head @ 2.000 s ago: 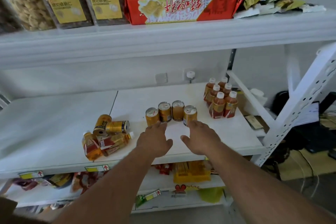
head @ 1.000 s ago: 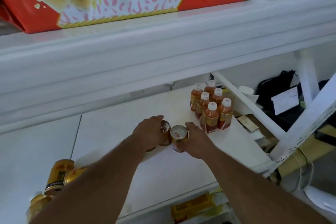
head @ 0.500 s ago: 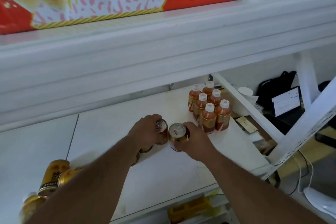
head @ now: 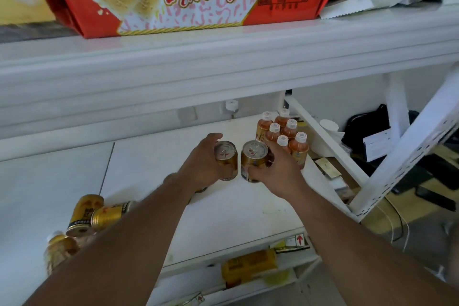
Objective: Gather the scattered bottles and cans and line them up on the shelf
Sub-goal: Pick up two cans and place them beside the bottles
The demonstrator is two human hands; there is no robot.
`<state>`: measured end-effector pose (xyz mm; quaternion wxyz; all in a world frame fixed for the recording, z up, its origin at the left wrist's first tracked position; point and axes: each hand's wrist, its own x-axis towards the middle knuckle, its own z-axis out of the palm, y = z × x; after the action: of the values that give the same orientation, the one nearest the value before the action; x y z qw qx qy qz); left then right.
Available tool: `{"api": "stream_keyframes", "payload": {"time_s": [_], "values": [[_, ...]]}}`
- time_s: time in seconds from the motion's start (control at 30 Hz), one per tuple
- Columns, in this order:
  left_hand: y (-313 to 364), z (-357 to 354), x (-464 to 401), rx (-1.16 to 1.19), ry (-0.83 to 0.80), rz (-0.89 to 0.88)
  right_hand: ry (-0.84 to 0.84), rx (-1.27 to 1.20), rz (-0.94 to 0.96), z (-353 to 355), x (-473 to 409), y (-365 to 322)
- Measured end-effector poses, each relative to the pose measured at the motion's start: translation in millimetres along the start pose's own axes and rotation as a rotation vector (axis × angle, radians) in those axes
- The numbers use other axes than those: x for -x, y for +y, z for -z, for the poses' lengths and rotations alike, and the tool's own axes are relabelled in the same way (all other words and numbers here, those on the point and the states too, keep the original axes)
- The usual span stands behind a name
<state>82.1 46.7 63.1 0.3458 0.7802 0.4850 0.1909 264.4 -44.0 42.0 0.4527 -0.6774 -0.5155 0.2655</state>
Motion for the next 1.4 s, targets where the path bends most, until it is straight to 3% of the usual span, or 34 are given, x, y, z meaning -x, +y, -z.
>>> {"api": "stream_keyframes", "payload": {"time_s": [0.53, 1.4], "values": [[45.0, -23.0, 129.7, 0.024, 0.244, 0.105, -0.125, -0.026, 0.086, 35.2, 84.9, -19.2], [44.7, -45.5, 255.4, 0.112, 0.202, 0.046, -0.09, 0.028, 0.048, 55.8, 212.5, -44.1]]}}
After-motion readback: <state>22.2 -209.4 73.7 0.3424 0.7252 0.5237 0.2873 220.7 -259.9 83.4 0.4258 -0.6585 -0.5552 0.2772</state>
